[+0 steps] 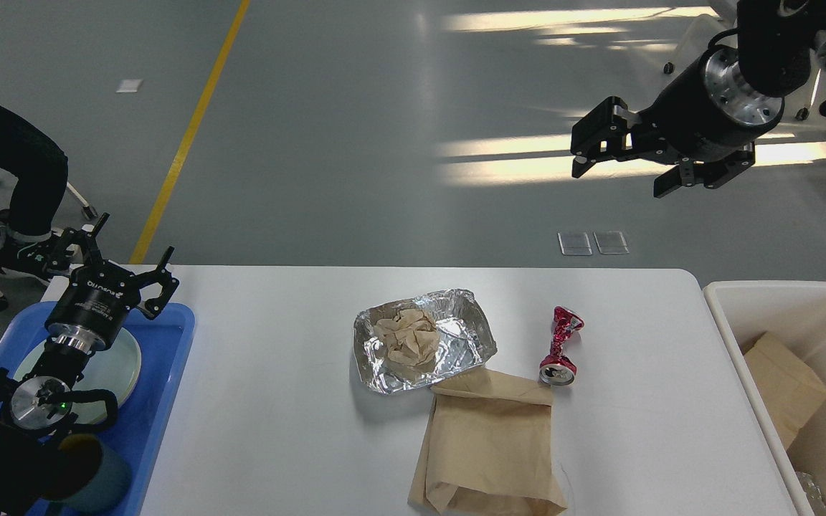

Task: Tidy desktop
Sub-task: 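Move the right gripper down to the red soda can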

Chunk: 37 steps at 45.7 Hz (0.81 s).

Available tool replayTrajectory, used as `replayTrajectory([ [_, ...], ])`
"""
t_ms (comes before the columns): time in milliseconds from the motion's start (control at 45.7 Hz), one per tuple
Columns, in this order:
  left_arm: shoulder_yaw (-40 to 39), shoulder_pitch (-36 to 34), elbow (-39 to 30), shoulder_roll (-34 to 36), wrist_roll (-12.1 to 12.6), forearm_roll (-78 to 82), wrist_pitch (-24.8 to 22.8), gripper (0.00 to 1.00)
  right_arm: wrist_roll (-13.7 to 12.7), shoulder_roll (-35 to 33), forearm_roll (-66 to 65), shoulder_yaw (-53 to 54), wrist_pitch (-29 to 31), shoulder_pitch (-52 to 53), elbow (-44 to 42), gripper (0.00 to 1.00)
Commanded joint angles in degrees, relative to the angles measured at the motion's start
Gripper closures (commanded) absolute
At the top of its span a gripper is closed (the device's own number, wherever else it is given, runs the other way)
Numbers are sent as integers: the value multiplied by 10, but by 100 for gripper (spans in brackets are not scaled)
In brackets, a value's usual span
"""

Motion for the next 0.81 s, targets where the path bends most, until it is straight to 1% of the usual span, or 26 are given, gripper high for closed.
replayTrajectory([
  [0,0,1,0,0,0,0,0,4,-1,7,-1,13,-38,-78,-18,0],
  [175,0,0,0,0,0,0,0,4,-2,11,-2,25,-185,-267,-74,0],
  [263,0,0,0,0,0,0,0,4,-2,38,-2,40,-251,-355,-112,0],
  [328,0,0,0,0,0,0,0,4,-2,63,-2,50,-285,-402,-137,0],
  [394,0,0,0,0,0,0,0,4,-2,79,-3,60,-306,-436,-157,0],
  [503,0,0,0,0,0,0,0,4,-2,86,-5,67,-329,-497,-205,0],
  [678,0,0,0,0,0,0,0,4,-2,148,-5,58,-348,-578,-296,0],
  [788,0,0,0,0,0,0,0,4,-2,160,-10,56,-362,-612,-338,1],
])
